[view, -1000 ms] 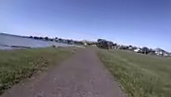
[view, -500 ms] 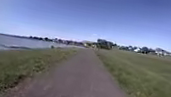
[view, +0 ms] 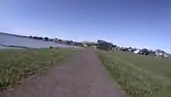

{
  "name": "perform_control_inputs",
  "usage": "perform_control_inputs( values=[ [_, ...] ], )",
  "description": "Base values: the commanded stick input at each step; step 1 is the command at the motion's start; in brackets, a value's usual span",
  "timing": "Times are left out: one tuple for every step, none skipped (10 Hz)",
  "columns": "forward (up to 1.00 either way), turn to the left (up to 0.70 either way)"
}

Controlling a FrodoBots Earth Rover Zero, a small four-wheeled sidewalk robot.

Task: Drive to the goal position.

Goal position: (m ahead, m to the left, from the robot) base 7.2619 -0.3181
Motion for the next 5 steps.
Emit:
perform_control_inputs(
  values=[
    [0.7,0.0],
    [0.7,0.0],
    [0.7,0.0],
    [0.7,0.0],
    [0.7,0.0]
  ],
)
